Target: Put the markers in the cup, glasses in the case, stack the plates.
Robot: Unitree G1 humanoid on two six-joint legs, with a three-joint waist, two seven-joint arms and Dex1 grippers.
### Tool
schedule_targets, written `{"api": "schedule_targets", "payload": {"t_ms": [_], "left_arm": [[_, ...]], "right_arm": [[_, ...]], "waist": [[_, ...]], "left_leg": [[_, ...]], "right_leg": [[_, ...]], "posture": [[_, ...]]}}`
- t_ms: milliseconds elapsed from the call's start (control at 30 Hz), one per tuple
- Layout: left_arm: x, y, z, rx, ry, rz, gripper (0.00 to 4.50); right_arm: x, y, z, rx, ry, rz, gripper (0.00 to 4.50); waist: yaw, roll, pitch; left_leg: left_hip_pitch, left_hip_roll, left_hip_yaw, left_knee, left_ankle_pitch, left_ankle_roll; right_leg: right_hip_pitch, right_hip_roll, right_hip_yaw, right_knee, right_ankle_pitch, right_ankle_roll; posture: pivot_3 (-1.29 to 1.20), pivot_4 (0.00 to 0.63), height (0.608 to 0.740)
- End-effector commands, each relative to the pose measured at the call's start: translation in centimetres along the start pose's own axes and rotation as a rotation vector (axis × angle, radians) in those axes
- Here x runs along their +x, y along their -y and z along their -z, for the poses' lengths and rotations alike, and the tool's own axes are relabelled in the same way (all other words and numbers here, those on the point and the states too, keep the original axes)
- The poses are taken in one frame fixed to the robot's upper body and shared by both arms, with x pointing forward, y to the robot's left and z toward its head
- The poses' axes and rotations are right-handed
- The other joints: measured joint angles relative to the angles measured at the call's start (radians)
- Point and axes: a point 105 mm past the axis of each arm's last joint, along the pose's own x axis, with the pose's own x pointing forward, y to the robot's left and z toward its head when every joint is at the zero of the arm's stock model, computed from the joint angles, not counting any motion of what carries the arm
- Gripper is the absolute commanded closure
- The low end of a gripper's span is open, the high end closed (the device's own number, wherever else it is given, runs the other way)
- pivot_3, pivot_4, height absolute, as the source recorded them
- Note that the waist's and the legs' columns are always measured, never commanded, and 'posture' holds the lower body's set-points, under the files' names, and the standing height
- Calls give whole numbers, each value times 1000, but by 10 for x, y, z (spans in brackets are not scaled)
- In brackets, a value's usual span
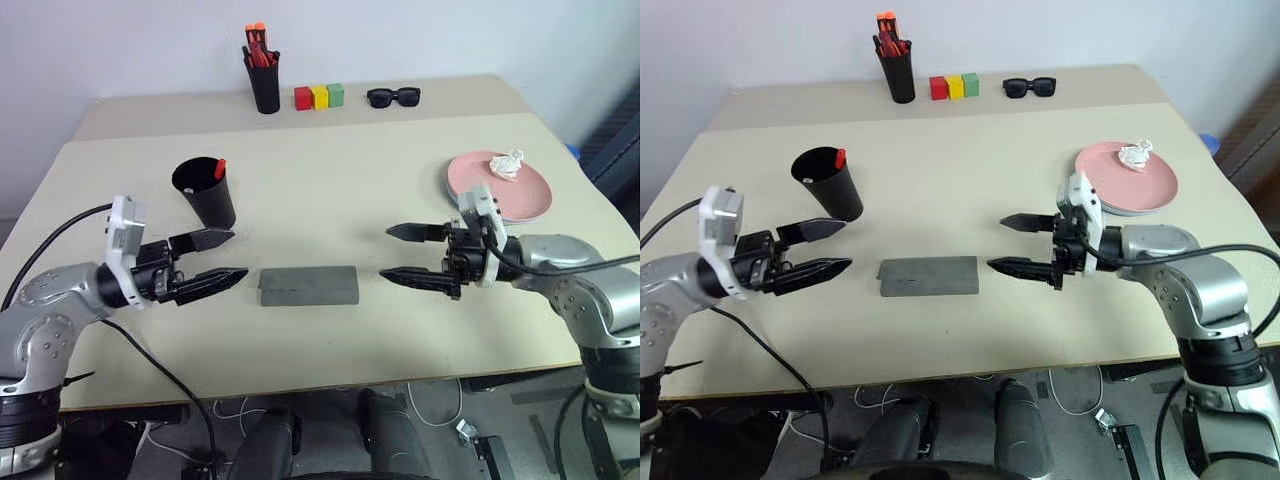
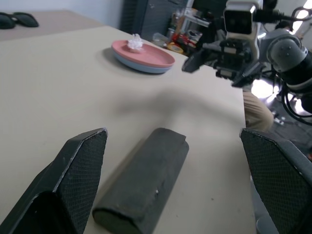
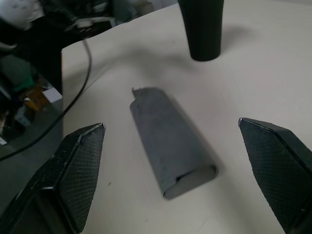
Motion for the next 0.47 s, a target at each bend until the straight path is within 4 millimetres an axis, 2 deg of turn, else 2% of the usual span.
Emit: {"api": "schedule_targets", "payload": {"t_ms": [33, 133, 367, 467], "left_arm": [[-11, 6, -10, 59, 14, 5, 0], [-14, 4, -11, 116, 13, -11, 0], [-11, -20, -2, 203, 50, -148, 0], [-1, -4, 5, 195, 55, -89, 0]], "right_arm": [[0, 0, -4, -173, -45, 18, 18], [-10, 2, 2, -237, -108, 7, 18], [-19, 9, 6, -214, -136, 51, 18], [-23, 10, 11, -212, -168, 57, 18]], "waist": [[9, -1, -1], [11, -1, -1], [5, -1, -1], [7, -1, -1]], "left_leg": [[0, 3, -1, 1, 0, 0], [-2, 4, 0, 0, 0, 0], [-2, 3, 1, 0, 0, -1], [-2, 4, 1, 0, -1, -1]], "right_leg": [[1, 1, -2, 0, 0, 0], [0, 1, -3, -1, 3, -1], [-1, 0, -2, -2, 4, 0], [-1, 0, -2, -2, 4, 0]], "posture": [[0, 150, 740], [0, 150, 740], [0, 150, 740], [0, 150, 740]]}}
